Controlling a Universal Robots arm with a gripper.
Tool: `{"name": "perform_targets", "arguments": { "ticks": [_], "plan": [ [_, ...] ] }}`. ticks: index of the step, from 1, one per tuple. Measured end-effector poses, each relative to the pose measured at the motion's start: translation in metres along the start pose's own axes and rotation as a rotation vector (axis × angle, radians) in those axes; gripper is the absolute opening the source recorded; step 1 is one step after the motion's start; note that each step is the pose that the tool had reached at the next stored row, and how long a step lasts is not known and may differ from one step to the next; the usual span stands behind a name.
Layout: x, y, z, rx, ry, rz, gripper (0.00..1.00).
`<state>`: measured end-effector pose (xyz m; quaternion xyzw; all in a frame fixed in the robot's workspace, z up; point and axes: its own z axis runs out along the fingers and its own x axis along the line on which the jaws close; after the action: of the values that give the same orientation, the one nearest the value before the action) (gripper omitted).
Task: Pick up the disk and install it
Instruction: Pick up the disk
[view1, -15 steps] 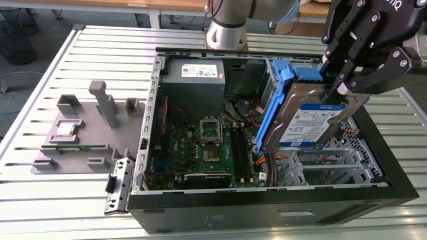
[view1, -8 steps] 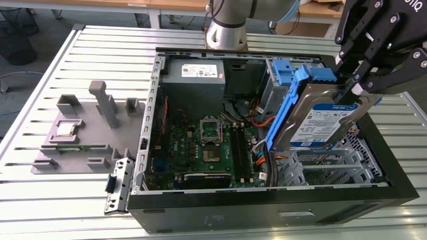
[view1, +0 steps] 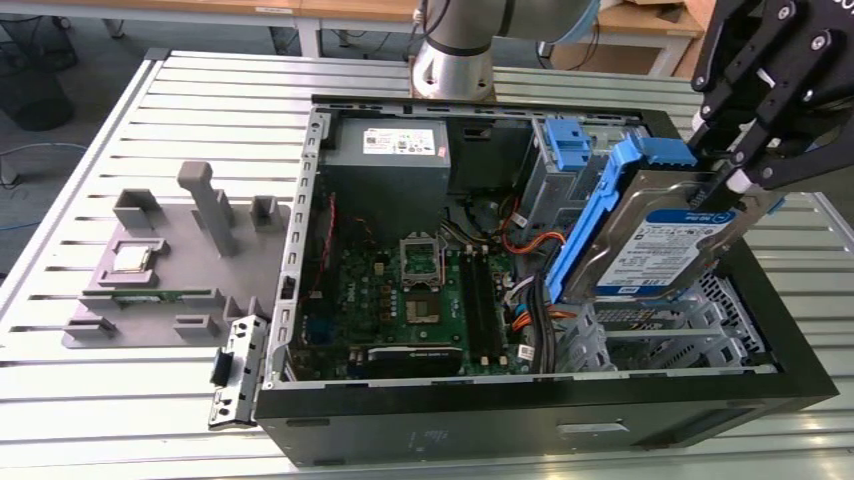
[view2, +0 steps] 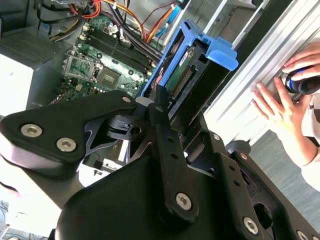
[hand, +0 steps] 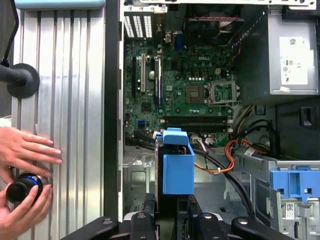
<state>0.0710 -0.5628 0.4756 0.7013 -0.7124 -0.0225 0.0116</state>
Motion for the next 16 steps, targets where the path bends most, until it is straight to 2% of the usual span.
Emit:
{"name": "perform_targets", "arguments": {
  "ticks": [10,16],
  "plan": [
    [0.0104,-0.0105,0.0002,-0.0001,0.0000,0.000,0.35],
    [0.0148,-0.0202,0.0016,-0.0010,0.0000,0.000,0.35]
  ]
}}
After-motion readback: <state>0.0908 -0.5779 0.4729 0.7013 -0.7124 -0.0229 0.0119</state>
